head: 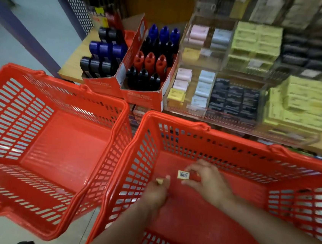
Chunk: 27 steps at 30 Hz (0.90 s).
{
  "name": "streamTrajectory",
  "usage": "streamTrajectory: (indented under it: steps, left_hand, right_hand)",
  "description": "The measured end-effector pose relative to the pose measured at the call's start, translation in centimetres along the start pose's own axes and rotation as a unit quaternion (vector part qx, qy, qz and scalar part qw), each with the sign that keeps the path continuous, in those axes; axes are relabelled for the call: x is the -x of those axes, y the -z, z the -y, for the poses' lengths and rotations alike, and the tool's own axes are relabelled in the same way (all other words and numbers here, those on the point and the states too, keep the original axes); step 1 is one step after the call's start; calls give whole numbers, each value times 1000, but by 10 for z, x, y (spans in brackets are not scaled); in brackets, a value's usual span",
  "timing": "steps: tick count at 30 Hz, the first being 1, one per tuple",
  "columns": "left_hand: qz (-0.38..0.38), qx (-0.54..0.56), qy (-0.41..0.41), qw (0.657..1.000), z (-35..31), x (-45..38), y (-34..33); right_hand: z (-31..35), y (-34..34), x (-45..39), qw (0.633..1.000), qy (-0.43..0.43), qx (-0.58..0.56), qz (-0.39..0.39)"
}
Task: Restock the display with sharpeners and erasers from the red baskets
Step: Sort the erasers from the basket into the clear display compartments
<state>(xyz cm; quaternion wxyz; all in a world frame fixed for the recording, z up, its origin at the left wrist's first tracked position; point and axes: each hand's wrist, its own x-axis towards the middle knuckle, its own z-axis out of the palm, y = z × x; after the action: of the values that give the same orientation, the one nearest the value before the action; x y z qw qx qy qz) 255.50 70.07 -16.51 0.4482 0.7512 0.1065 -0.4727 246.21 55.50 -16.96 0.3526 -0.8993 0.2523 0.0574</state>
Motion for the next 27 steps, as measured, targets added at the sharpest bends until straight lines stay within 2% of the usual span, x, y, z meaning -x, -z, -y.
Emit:
streamTrajectory:
  steps: [5, 7, 10, 13, 17, 22, 24, 27]
  left_hand:
    - [148, 1, -70, 986, -78, 80, -15]
    - [207, -45, -124, 969, -108, 121, -15]
    - [252, -111, -205, 939, -145, 181, -15]
    - [272, -122, -248, 922, -168, 223, -18]
    - [268, -104, -252, 924, -186, 248, -32]
    - [307, -100, -234, 917, -197, 246, -50]
    - [305, -138, -270, 903, -197, 242, -51]
    - [275, -210, -340, 875, -197, 241, -55]
  right_hand:
    - [51, 101, 53, 996, 36, 25, -75]
    - [76, 143, 76, 992, 60, 35, -105]
    - [103, 199, 115, 984, 80, 18, -160]
    - [117, 237, 144, 975, 95, -10, -203]
    - [121, 266, 156, 972, 106, -8, -211]
    - [103, 282, 164, 971, 57, -140, -188]
    - [97, 287, 167, 960, 16, -220, -172]
    - [89, 291, 171, 948, -49, -266, -166]
